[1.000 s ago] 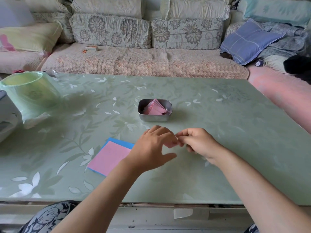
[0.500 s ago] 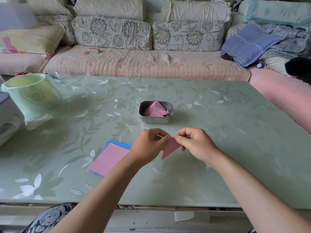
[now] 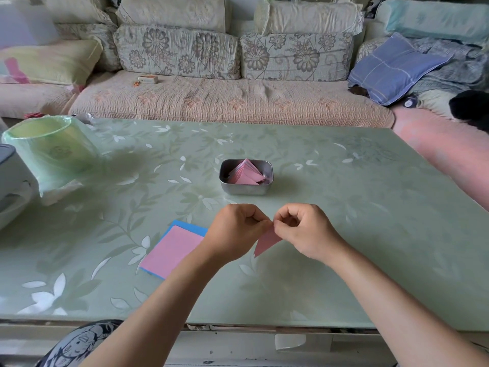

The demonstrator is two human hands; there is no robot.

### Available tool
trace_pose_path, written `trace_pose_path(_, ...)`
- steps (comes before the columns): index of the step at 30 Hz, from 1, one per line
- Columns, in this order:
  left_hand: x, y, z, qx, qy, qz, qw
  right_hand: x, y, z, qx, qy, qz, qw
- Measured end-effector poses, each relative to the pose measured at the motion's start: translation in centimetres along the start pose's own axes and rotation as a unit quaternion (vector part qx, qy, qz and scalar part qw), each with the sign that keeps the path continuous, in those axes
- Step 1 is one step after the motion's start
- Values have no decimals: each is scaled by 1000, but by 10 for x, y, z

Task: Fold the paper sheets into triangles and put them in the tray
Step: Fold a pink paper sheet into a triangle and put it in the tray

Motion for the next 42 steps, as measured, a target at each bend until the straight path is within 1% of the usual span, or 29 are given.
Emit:
trace_pose_path(8,-20,3,-1,9,26,33,999,-11,5,5,-7,-26,19,999)
trace_pose_path(14,-38,6,-11,-10,6,58,998,-19,6,12,10,-45,42,998)
trace_pose_path(18,-33,4,-12,-8,-25,25,999,-14,4,8,5,16,33,999)
trace_pose_path(22,-24,5,-9,-2,-39,8,999,-6,3,5,-15,-6,15,1000)
trace_pose_path(24,-25,6,-9,8,-12,7,1000,-4,4,4,-15,-16,15,1000)
trace_pose_path(27,-24,0,1,55,55,5,997,0,3,0,-21,-22,-6,1000)
trace_pose_path(29,-19,-4,7,77,75,-1,994,5,1,-2,-23,-24,-26,999)
trace_pose_path(32,-19,-6,12,91,105,8,990,8,-1,-3,-16,-23,-35,999)
trace_pose_path(36,-22,-4,11,102,100,-20,989,7,0,-4,-10,-13,-37,999)
trace_pose_path(42,-40,0,2,96,99,-17,990,0,2,-5,-11,8,-31,999)
Point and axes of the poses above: each hand's wrist, its own y-axis towards the middle knuckle, its own x-axis out of the palm, z = x × y, the point moved 6 cm from there along y, towards the middle knuckle
